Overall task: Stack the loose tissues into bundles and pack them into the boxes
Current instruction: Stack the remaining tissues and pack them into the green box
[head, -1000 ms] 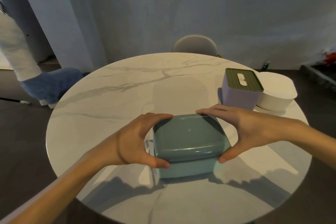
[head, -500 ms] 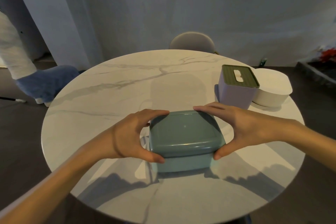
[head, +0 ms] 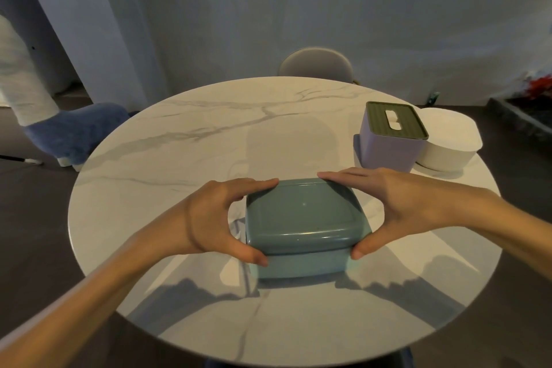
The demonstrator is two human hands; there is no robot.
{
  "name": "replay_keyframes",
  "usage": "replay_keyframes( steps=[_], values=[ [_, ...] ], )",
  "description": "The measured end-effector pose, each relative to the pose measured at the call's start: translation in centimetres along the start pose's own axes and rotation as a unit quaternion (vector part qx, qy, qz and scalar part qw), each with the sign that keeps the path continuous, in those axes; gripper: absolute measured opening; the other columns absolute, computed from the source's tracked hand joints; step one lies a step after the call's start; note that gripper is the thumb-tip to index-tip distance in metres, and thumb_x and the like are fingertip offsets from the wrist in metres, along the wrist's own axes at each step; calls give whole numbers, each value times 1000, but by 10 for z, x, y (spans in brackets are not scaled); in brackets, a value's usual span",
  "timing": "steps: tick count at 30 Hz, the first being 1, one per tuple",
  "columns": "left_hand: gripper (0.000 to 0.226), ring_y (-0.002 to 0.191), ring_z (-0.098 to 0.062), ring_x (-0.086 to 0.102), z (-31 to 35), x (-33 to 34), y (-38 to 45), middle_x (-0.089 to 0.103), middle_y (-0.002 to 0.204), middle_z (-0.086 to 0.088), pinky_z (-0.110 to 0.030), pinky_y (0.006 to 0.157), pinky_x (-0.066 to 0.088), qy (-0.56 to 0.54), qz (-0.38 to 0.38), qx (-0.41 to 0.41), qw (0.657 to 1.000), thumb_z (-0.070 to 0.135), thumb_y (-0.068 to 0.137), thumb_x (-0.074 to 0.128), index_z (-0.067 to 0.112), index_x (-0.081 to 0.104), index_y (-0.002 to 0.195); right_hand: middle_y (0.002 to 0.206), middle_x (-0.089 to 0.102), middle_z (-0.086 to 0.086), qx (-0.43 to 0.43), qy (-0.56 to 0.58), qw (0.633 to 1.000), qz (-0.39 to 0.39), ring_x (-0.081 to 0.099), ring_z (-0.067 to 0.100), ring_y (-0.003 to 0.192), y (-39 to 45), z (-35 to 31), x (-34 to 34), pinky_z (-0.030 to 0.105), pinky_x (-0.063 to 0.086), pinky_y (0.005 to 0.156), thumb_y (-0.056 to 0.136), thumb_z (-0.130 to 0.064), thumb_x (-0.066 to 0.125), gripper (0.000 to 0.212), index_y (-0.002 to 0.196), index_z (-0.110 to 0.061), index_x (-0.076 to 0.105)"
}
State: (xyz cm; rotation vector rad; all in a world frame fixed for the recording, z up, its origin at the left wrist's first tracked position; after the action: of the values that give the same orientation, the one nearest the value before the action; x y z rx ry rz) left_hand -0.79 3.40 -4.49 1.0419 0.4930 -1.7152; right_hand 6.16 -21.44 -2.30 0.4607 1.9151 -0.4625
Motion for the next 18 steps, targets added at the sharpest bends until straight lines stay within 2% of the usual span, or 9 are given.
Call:
replay_keyframes(
  steps=[4,6,7,8,10,12,15,16,18],
  values=[
    [107,135,5,45,-4,6,1,45,147,31,-11,107,40,-17,-27,-5,999,71,59,86,54,34,150,150,33,-32,9,-1,1000,-6,38,3,139,0,1,3,29,46,111,64,-77,79,119,158,-46,13],
    [105,137,-2,45,-5,15,-4,44,148,23,-17,106,46,-119,-37,-16,992,60,63,91,50,34,151,151,32,-29,7,30,1000,-4,37,3,140,-1,4,9,23,44,110,67,-72,81,116,158,-47,13],
    [102,135,-4,49,-8,21,-5,48,146,20,-20,103,49,-192,-20,-36,981,62,63,90,49,37,149,152,32,-29,14,72,997,-6,37,2,140,-1,6,14,21,42,110,69,-69,82,113,157,-49,14],
    [99,130,-4,55,-8,25,-5,56,140,17,-21,98,52,-258,23,-61,964,71,62,86,46,43,147,152,32,-30,34,132,991,-1,39,1,140,-2,8,19,20,42,109,70,-68,80,107,154,-54,16],
    [95,114,-5,66,-15,31,-3,70,122,10,-21,88,55,-336,146,-120,923,87,58,73,35,56,136,149,39,-28,99,290,951,43,48,2,133,-2,10,31,22,45,105,76,-70,69,84,147,-62,26],
    [84,110,-14,69,-22,41,3,76,112,5,-27,93,55,-373,221,-176,884,87,70,63,22,68,123,146,48,-23,148,379,907,112,53,3,128,1,12,41,28,43,108,84,-75,50,62,143,-60,38],
    [71,120,-28,68,-21,61,13,74,121,-10,-47,111,46,-496,206,-232,811,70,92,56,8,71,124,133,63,-20,171,471,850,163,56,5,128,7,13,55,36,37,117,100,-65,36,45,137,-47,55],
    [65,120,-29,68,-21,65,14,73,123,-13,-46,111,46,-535,201,-248,782,63,97,55,6,69,126,130,66,-18,176,496,832,175,58,6,126,8,13,57,38,37,117,103,-59,38,41,135,-44,59],
    [56,113,-29,71,-22,71,16,74,121,-16,-40,100,54,-588,192,-269,739,50,103,50,3,68,128,128,68,-15,188,532,804,190,61,8,124,11,13,60,40,39,116,104,-51,42,35,133,-42,61]
  ],
)
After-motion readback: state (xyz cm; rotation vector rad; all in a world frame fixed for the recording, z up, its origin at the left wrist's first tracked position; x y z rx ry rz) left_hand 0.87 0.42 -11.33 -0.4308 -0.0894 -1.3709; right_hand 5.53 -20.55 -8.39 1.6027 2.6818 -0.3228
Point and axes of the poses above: each hand's wrist, its own y-axis towards the middle knuckle, its own x-axis out of the palm, z = x × y, the point moved 7 cm from there along y, towards the middle knuckle
